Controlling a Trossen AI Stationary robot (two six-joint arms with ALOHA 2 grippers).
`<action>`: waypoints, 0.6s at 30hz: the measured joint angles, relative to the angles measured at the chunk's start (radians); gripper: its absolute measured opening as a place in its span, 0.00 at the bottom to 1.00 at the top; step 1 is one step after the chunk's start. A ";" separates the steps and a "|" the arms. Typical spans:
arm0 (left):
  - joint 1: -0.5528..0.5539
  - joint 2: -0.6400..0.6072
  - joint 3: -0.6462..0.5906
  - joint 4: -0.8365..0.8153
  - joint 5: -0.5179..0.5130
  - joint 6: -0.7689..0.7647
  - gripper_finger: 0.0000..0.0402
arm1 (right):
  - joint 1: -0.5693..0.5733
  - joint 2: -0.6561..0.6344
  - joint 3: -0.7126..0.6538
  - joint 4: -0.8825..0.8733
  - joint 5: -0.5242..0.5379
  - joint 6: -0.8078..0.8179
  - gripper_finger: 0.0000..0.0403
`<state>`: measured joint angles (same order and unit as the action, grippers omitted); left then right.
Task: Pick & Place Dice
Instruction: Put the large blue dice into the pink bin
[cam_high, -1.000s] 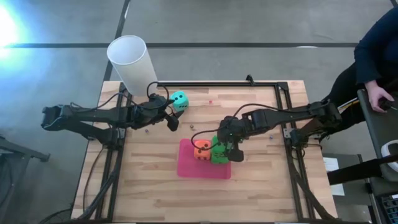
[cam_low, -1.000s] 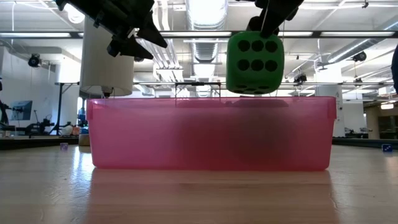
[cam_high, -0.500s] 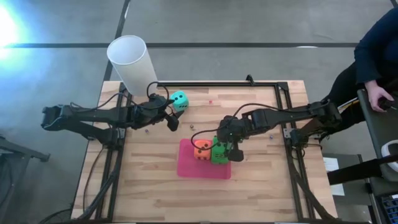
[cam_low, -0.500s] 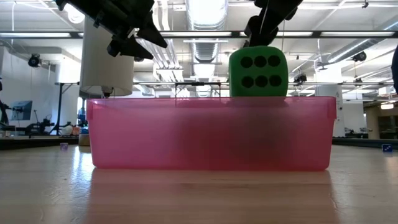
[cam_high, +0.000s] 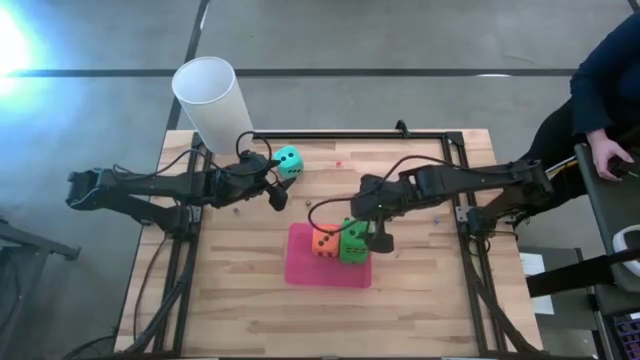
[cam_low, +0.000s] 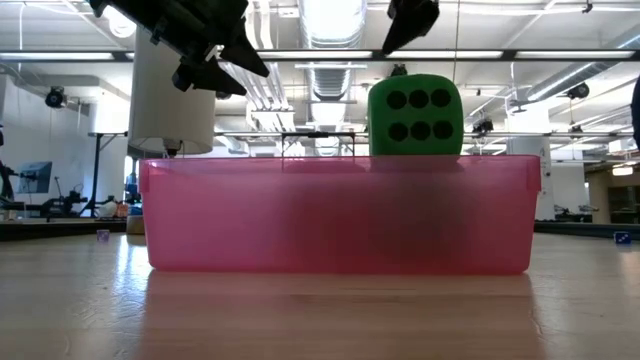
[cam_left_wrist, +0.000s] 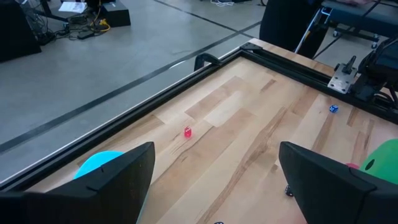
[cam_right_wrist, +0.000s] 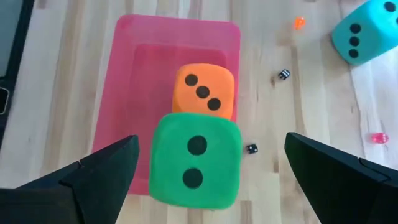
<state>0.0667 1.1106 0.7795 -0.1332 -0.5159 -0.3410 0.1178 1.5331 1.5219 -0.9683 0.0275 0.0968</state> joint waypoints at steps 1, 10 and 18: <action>0.000 0.000 0.000 0.000 0.000 0.000 0.86 | 0.000 -0.008 0.001 -0.002 0.000 0.001 0.99; 0.000 0.000 0.000 0.000 0.000 0.000 0.88 | -0.001 -0.108 0.002 0.001 0.002 0.020 0.99; 0.000 0.000 0.000 0.000 0.000 0.000 0.86 | 0.000 -0.194 0.002 0.007 0.002 0.085 0.99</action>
<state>0.0669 1.1105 0.7795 -0.1333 -0.5159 -0.3410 0.1177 1.3392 1.5242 -0.9617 0.0296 0.1814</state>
